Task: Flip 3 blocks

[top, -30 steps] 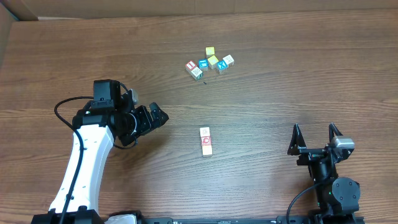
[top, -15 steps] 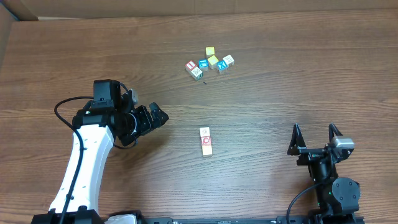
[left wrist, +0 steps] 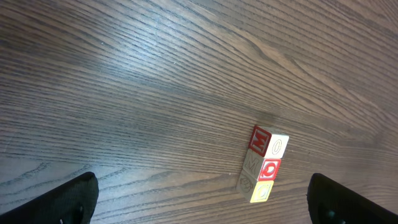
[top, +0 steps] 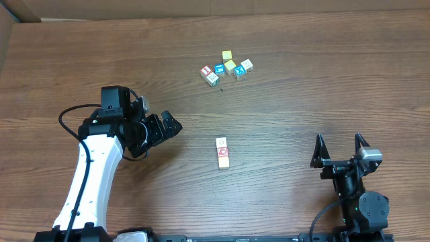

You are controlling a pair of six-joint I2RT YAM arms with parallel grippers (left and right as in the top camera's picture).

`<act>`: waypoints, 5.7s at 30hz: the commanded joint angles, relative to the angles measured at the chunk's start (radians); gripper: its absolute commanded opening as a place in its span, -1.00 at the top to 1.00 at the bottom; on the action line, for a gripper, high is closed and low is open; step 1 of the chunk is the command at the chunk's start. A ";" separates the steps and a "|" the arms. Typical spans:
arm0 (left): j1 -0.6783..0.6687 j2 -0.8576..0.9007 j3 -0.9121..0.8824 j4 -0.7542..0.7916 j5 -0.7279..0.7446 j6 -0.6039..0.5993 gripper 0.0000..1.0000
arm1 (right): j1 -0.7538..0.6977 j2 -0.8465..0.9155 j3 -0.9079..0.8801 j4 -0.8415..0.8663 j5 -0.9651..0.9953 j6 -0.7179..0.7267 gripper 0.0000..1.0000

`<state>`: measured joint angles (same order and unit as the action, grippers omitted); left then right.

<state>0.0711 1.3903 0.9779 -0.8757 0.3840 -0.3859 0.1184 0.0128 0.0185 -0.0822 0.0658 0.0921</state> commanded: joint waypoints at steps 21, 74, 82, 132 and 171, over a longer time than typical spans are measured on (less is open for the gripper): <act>0.000 -0.185 0.008 0.001 -0.198 0.005 -1.00 | -0.003 -0.010 -0.011 0.005 -0.008 -0.011 -1.00; -0.014 -1.386 -0.849 1.125 -0.289 0.074 -0.99 | -0.003 -0.010 -0.011 0.005 -0.008 -0.011 -1.00; -0.014 -1.387 -0.974 1.113 -0.287 0.072 -1.00 | -0.003 -0.010 -0.011 0.005 -0.008 -0.011 -1.00; -0.053 -1.386 -0.973 0.798 -0.384 0.274 -0.99 | -0.003 -0.010 -0.011 0.005 -0.008 -0.011 -1.00; -0.053 -1.386 -0.973 0.798 -0.384 0.274 -1.00 | -0.003 -0.010 -0.011 0.005 -0.008 -0.011 -1.00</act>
<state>0.0257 0.0132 0.0082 -0.0761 0.0132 -0.1299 0.1184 0.0128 0.0185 -0.0818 0.0582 0.0849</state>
